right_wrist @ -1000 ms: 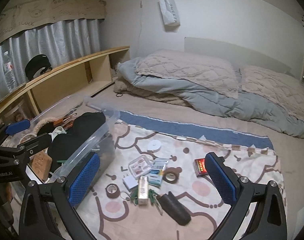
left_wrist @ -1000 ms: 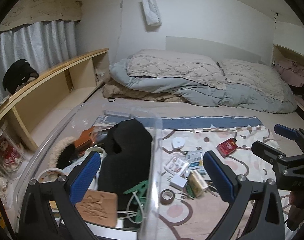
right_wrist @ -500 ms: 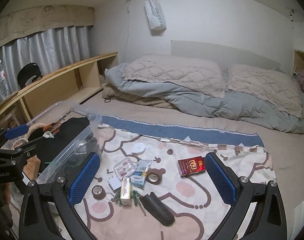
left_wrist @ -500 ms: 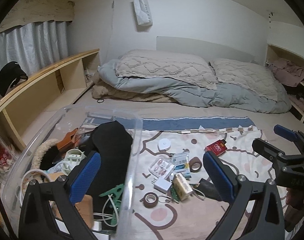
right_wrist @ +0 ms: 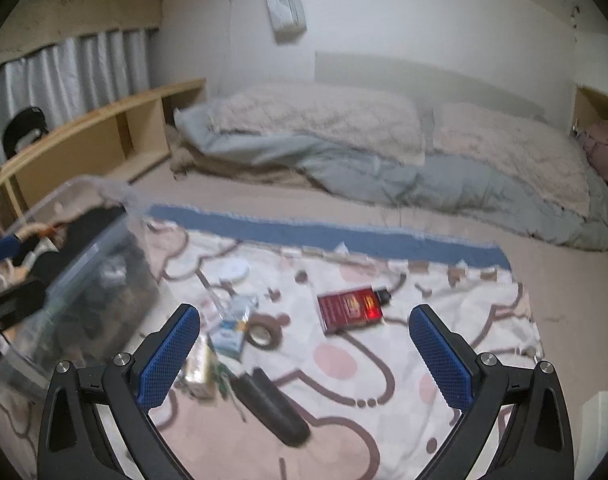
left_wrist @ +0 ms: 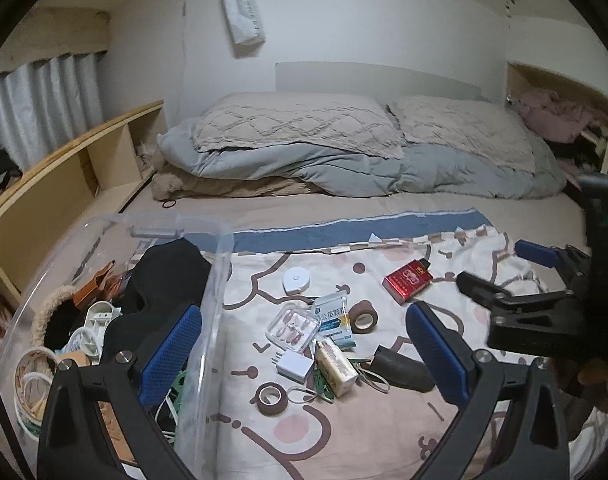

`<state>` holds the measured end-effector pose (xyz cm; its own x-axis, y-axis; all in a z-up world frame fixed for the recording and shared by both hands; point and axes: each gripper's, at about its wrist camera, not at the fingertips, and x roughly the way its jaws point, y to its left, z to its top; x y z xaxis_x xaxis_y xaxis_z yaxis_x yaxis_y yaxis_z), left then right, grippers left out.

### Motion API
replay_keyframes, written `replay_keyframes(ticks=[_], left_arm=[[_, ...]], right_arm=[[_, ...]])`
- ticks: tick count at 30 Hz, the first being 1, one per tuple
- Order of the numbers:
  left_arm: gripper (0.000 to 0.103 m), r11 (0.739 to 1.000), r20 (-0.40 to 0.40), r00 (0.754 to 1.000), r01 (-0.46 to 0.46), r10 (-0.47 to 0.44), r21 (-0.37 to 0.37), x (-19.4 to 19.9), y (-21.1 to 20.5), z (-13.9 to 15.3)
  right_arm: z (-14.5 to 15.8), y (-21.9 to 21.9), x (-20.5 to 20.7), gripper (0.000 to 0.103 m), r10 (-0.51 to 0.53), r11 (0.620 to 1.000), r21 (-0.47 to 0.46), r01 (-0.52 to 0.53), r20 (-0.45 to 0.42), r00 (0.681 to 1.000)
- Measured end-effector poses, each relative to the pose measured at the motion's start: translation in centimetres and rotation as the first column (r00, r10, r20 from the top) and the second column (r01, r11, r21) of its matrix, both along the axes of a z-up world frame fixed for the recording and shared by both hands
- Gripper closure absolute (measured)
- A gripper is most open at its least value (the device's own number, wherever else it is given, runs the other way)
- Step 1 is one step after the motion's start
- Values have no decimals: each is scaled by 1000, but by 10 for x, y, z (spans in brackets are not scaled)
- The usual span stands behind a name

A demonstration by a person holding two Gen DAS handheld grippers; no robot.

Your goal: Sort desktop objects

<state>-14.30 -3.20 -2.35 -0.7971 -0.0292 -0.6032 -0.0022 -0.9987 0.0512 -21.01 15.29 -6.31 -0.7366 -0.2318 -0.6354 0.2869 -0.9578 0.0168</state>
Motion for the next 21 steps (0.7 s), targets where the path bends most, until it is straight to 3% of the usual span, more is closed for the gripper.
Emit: replay_keyframes(ticks=[4, 7, 14, 21], left_arm=[[0, 1000, 4, 1000, 9, -9, -7, -2, 4, -4], [0, 1000, 10, 1000, 8, -8, -5, -5, 4, -8], [0, 1000, 14, 1000, 11, -11, 0, -10, 5, -13], [0, 1000, 10, 1000, 30, -30, 5, -12, 6, -13]], right_arm=[[-26, 1, -14, 0, -2, 1000, 22, 0, 71, 997], [-49, 0, -28, 0, -2, 1000, -15, 4, 144, 990], [-105, -19, -55, 0, 4, 998, -66, 19, 324, 946], [-147, -45, -70, 0, 4, 999, -50, 20, 434, 901]])
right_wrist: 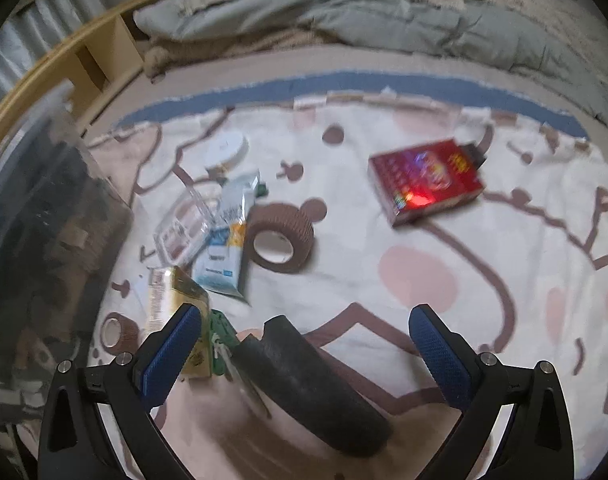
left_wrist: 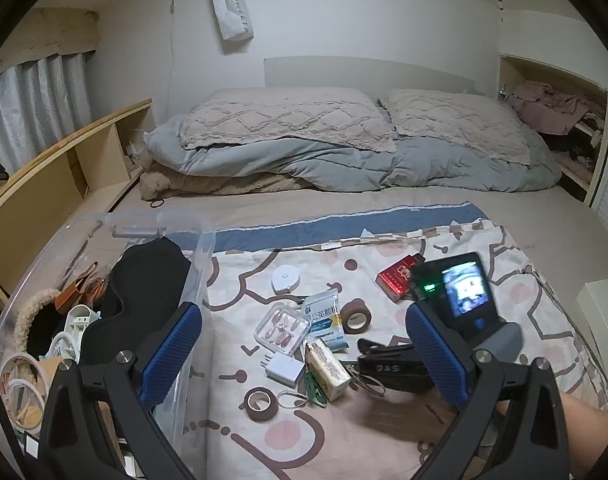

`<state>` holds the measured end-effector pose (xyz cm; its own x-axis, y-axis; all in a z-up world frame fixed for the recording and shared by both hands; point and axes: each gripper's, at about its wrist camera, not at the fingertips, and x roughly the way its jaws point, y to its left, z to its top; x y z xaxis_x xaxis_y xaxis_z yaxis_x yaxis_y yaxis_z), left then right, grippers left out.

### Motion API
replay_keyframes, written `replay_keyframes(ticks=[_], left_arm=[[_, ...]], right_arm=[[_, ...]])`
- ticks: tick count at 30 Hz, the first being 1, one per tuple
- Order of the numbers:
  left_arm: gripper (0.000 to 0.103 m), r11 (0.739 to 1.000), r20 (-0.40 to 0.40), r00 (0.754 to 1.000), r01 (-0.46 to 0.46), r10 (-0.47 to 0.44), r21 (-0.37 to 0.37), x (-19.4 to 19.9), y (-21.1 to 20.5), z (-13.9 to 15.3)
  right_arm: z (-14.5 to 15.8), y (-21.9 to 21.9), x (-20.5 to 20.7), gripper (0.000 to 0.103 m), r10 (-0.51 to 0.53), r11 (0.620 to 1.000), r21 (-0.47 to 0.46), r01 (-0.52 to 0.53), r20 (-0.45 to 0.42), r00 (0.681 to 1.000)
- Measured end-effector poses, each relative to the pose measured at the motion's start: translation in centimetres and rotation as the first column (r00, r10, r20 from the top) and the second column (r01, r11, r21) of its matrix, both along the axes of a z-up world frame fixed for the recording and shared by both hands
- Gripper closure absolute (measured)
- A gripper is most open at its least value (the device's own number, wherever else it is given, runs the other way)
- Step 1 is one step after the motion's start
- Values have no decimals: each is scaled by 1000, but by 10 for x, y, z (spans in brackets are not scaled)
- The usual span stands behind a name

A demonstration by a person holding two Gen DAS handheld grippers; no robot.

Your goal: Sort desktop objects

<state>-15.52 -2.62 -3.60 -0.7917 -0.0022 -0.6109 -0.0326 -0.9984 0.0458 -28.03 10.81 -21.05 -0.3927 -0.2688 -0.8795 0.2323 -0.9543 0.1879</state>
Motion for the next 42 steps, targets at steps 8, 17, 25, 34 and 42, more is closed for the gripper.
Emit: replay_keyframes(ticks=[8, 17, 25, 34, 42], left_arm=[[6, 1000, 25, 1000, -5, 5, 0, -10, -3, -9], [12, 1000, 96, 995, 20, -21, 16, -27, 20, -30], [28, 999, 193, 981, 27, -31, 24, -45, 43, -63], [33, 999, 322, 946, -32, 36, -17, -67, 53, -115], [33, 992, 439, 891, -129, 116, 0, -85, 36, -160]], right_arm=[[-30, 14, -2, 0, -36, 999, 0, 37, 119, 992], [-32, 34, 35, 0, 49, 998, 37, -55, 135, 990], [-29, 70, 54, 0, 70, 995, 60, -79, 135, 988], [-26, 96, 74, 0, 115, 987, 96, -125, 104, 988], [-21, 109, 105, 0, 131, 984, 103, -149, 164, 978]])
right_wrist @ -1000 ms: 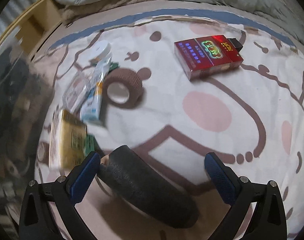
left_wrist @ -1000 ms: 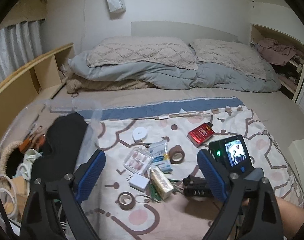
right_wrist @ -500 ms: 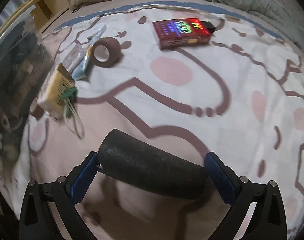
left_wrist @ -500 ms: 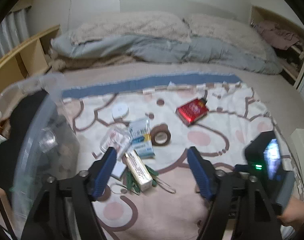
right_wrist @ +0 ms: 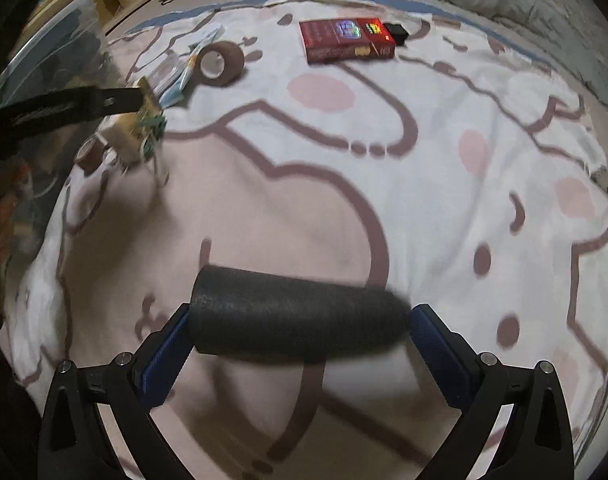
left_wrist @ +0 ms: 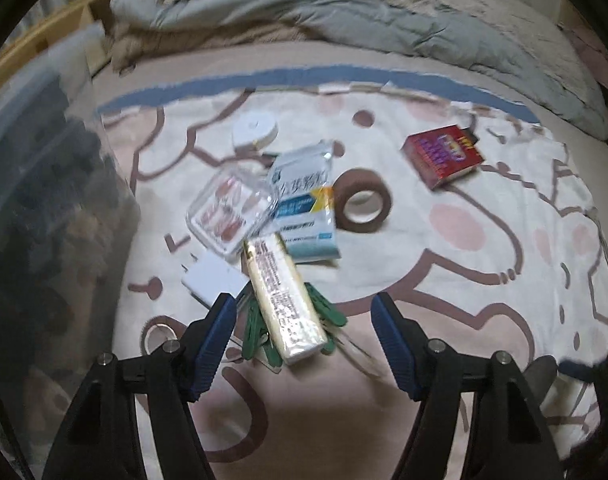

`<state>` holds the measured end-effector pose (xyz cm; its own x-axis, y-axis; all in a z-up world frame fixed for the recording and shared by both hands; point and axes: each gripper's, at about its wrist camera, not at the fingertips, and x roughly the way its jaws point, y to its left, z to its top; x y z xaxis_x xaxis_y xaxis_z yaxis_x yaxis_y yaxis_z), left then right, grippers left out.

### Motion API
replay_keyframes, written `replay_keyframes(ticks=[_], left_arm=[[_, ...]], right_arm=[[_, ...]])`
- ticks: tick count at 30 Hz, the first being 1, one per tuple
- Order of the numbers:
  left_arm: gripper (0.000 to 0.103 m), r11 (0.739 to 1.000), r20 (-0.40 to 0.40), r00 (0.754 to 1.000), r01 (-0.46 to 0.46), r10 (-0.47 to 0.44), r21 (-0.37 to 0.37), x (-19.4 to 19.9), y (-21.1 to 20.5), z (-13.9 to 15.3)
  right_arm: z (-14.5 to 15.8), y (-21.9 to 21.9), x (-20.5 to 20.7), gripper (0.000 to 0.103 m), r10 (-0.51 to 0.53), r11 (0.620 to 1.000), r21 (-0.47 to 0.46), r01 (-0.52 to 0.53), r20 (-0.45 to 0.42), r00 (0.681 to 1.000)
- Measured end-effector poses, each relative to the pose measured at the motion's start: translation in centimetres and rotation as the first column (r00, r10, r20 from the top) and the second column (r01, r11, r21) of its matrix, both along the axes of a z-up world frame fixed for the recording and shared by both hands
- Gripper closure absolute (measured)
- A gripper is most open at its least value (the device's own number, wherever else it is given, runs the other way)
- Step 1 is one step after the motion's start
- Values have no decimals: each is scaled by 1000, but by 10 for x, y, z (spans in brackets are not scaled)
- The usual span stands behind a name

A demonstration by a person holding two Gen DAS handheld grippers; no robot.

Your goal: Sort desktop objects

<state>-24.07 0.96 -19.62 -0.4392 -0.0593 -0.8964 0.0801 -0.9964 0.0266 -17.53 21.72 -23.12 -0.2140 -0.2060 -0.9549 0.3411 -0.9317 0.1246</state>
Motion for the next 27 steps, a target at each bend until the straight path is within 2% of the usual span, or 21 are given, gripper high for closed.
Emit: replay_keyframes(ticks=[4, 7, 10, 13, 17, 20, 22, 27], left_arm=[[41, 999, 3, 1000, -13, 14, -42, -5, -1, -7], [41, 999, 22, 1000, -16, 16, -30, -9, -5, -14], [51, 1000, 49, 998, -25, 26, -18, -12, -9, -22], [51, 999, 63, 997, -50, 49, 12, -13, -17, -27], [73, 996, 74, 995, -66, 62, 63, -13, -25, -27], [75, 994, 64, 996, -68, 62, 92, -9, -28, -23], [75, 995, 40, 998, -52, 49, 84, -5, -28, -15], [75, 998, -31, 1000, 1, 1, 68, 12, -29, 10]], right_arm=[[-10, 7, 11, 0, -38, 999, -13, 39, 59, 997], [-13, 7, 22, 0, -25, 1000, 13, 24, 65, 998], [-2, 5, 34, 0, 0, 1000, 5, -1, 58, 998], [16, 3, 43, 0, 23, 1000, -15, -23, 25, 999], [46, 4, 54, 0, 53, 998, -31, -55, -65, 996], [58, 10, 52, 0, 37, 998, -44, -43, -116, 993], [62, 17, 45, 0, 10, 998, -57, -18, -130, 992], [55, 38, 28, 0, -89, 993, -93, 77, -133, 987]])
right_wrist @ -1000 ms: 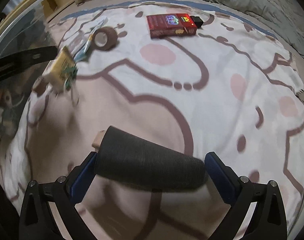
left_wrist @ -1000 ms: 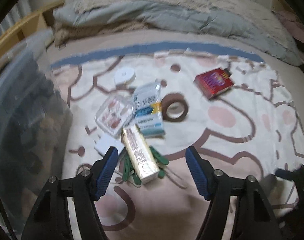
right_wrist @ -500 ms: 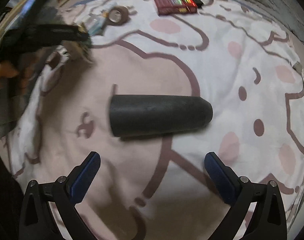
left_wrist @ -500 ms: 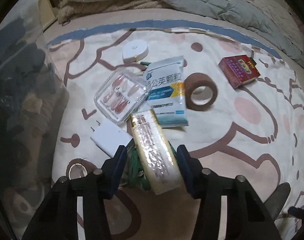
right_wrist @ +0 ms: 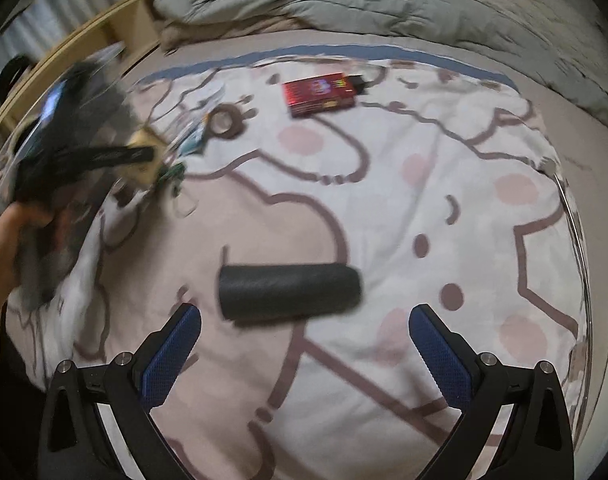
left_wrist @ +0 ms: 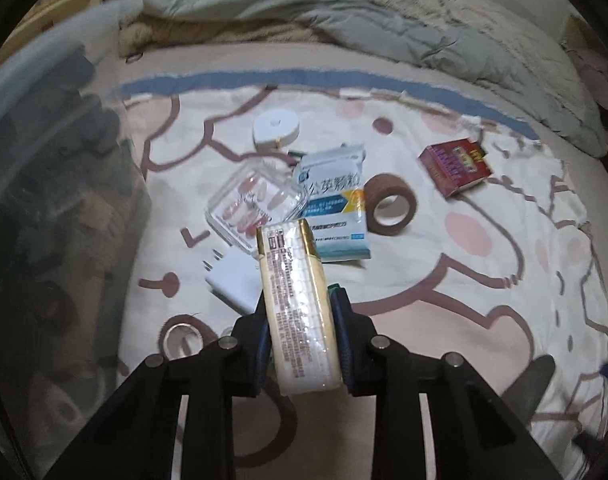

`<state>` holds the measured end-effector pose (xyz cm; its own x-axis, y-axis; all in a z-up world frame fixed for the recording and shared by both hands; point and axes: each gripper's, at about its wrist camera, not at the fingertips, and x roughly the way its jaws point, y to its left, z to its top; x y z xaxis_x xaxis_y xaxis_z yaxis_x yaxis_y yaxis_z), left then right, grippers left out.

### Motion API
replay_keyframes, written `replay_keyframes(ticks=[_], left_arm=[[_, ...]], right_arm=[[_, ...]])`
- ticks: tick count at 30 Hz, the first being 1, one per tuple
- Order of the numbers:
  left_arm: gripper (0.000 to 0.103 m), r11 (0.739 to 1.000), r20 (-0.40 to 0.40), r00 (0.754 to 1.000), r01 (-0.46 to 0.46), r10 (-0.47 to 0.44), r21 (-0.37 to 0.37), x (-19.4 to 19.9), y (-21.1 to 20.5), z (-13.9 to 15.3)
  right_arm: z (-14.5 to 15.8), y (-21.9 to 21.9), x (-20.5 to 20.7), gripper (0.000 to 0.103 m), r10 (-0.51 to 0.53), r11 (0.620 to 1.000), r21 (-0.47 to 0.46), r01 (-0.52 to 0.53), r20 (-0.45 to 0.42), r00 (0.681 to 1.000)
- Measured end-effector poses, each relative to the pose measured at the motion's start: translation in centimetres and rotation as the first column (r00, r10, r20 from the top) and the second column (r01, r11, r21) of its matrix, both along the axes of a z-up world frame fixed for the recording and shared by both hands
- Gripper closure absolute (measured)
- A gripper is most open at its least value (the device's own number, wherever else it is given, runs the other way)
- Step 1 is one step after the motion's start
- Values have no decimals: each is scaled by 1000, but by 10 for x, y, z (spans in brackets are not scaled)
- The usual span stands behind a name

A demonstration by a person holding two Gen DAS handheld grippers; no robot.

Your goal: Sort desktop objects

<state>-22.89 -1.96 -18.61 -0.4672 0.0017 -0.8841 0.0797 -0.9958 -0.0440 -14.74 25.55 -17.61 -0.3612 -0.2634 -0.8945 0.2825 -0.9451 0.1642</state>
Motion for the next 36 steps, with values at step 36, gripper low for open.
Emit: replay_keyframes(ticks=[36], left_arm=[[47, 864, 39, 865, 495, -500, 89, 130, 62, -11]], right_arm=[[-45, 14, -37, 1, -301, 935, -104, 339, 276, 913]])
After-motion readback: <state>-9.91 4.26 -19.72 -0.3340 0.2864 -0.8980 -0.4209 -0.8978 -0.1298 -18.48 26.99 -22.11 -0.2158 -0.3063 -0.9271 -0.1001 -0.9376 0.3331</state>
